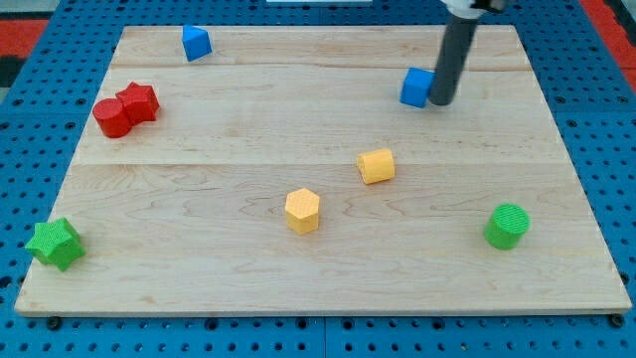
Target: Move yellow heart towards center right
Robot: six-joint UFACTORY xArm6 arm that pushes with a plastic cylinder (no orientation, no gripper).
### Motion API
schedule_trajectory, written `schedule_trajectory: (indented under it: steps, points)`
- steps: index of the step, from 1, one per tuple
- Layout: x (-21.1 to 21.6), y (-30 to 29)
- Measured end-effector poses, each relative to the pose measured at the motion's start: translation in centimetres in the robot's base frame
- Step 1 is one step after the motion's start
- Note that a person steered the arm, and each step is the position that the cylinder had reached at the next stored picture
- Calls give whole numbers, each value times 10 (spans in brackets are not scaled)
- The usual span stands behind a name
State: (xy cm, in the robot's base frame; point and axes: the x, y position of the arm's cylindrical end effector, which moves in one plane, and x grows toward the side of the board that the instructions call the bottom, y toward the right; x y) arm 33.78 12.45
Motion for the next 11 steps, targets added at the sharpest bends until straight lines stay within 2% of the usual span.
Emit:
schedule_trajectory:
  steps: [1, 2, 4, 5, 8, 11]
  points:
    - [10, -62]
    - [54, -83]
    - [141, -85]
    - [170, -52]
    - [115, -38]
    - [57, 13]
